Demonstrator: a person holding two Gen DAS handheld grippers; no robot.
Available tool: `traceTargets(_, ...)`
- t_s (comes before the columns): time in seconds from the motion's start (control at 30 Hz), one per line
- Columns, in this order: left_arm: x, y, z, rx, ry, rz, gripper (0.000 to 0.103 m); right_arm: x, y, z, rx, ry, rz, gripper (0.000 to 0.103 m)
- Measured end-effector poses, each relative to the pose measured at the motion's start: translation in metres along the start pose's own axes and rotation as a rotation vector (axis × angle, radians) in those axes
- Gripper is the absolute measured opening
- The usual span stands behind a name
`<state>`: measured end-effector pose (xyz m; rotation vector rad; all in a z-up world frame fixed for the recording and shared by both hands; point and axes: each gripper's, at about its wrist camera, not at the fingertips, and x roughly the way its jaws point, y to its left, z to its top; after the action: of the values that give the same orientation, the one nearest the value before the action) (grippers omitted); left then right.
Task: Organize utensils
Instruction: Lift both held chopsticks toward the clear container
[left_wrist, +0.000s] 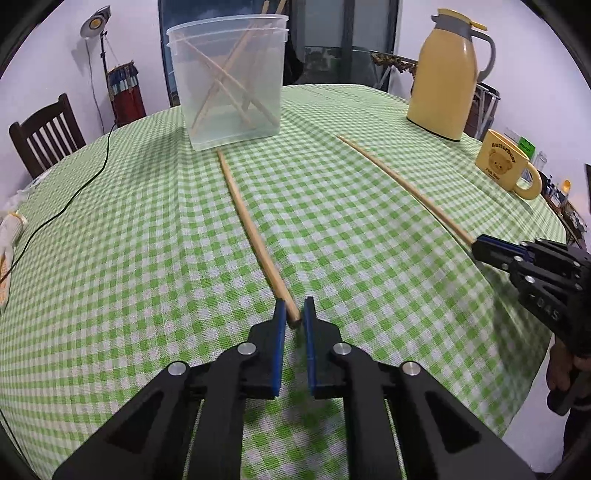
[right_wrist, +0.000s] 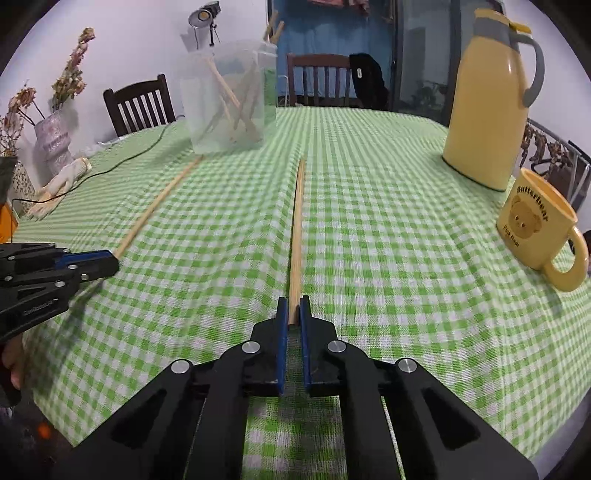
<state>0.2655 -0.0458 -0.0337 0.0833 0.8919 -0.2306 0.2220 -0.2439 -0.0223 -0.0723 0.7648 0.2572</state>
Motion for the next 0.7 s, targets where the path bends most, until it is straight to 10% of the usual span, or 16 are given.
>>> traceTargets(0.7, -0.125, 0.036, 0.029, -0.028, -0.284, -0.034, 0.003, -0.083, 0.018, 0.047, -0.119, -0.203, -0.076, 0.006)
